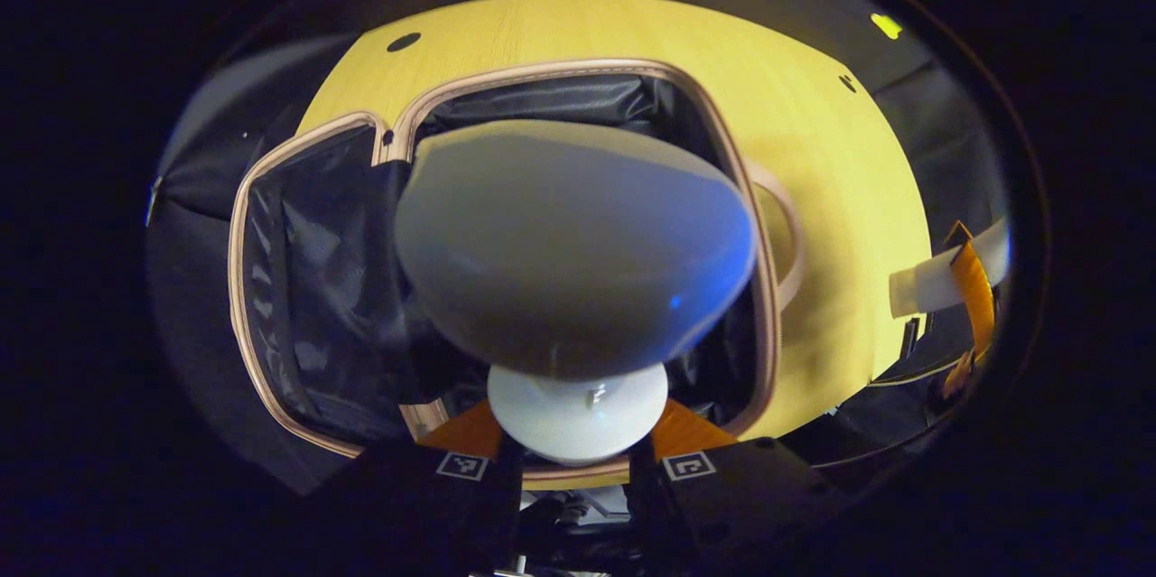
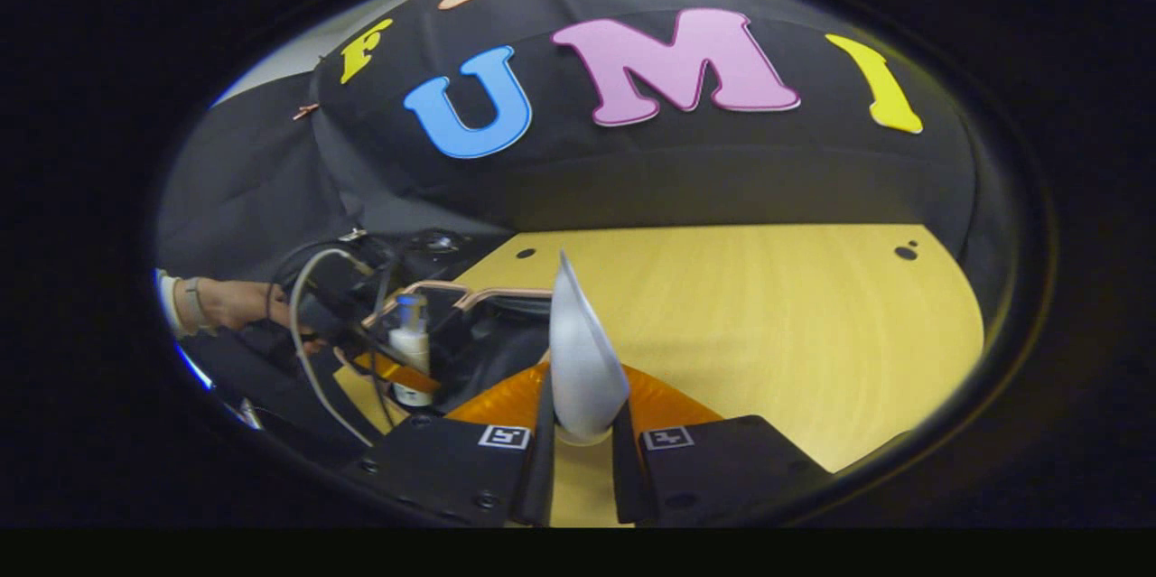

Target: First open the suitcase, pack the skin care products into it, and then close the suitcase.

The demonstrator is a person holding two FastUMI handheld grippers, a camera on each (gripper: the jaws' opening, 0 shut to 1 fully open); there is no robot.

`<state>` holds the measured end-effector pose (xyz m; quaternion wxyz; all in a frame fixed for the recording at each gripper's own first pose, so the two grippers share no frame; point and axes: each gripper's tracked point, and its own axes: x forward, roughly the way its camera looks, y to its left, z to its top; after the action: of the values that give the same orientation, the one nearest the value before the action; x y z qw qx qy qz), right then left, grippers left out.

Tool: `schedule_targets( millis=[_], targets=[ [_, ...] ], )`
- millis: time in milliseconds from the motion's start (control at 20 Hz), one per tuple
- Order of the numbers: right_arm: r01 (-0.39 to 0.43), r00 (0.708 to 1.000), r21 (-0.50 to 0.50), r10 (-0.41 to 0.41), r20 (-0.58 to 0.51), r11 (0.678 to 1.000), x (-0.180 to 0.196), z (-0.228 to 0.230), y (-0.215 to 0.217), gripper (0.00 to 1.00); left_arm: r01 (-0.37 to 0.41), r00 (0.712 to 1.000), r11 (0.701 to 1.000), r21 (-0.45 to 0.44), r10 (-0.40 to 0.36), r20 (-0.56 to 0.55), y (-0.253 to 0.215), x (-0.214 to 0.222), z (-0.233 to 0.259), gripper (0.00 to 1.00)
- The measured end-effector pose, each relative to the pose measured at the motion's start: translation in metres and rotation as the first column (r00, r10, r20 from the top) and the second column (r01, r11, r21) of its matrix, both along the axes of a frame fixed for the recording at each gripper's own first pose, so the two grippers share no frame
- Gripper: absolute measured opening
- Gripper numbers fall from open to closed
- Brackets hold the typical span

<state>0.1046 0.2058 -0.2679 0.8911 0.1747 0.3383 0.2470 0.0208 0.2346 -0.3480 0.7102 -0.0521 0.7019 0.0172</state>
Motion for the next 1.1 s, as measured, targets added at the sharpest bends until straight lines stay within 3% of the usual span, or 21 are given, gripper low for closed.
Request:
schedule_targets(
  millis=[50, 300, 550, 700, 750, 850, 1000, 1100],
  targets=[
    [-0.020, 0.999, 0.018, 0.021, -0.034, 1.000, -0.008, -0.002, 0.008, 0.27, -0.016, 0.999, 1.000, -0.001, 0.016, -0.038, 0.005, -0.007, -0.010, 0.55],
    [-0.081, 0.992, -0.006, 0.080, -0.096, 0.997, -0.031, -0.012, 0.023, 0.30, -0.075, 0.993, 0.997, 0.004, 0.075, -0.089, 0.024, -0.013, -0.034, 0.55],
    [-0.126, 0.980, 0.015, 0.127, -0.154, 0.992, -0.034, -0.018, 0.054, 0.30, -0.078, 0.997, 0.997, -0.002, 0.078, -0.028, 0.032, -0.010, -0.040, 0.63],
    [-0.169, 0.968, 0.027, 0.171, -0.185, 0.985, -0.038, -0.020, 0.079, 0.30, -0.049, 0.996, 0.999, 0.009, 0.048, 0.081, 0.029, -0.006, -0.014, 0.72],
    [-0.189, 0.962, 0.029, 0.191, -0.193, 0.982, -0.040, -0.020, 0.089, 0.30, -0.033, 0.990, 0.999, 0.036, 0.027, 0.138, 0.033, -0.003, -0.001, 0.86],
    [-0.239, 0.948, 0.033, 0.240, -0.209, 0.971, -0.040, -0.023, 0.117, 0.30, -0.040, 0.963, 0.999, 0.033, 0.030, 0.267, 0.033, 0.003, 0.026, 0.96],
    [-0.304, 0.913, 0.065, 0.310, -0.264, 0.950, -0.044, -0.030, 0.159, 0.30, -0.119, 0.912, 0.988, -0.098, 0.147, 0.382, 0.033, -0.009, 0.070, 0.97],
    [-0.327, 0.886, 0.075, 0.333, -0.323, 0.942, -0.043, -0.042, 0.186, 0.30, -0.183, 0.873, 0.974, -0.136, 0.225, 0.433, 0.063, -0.027, 0.089, 0.97]
  ],
)
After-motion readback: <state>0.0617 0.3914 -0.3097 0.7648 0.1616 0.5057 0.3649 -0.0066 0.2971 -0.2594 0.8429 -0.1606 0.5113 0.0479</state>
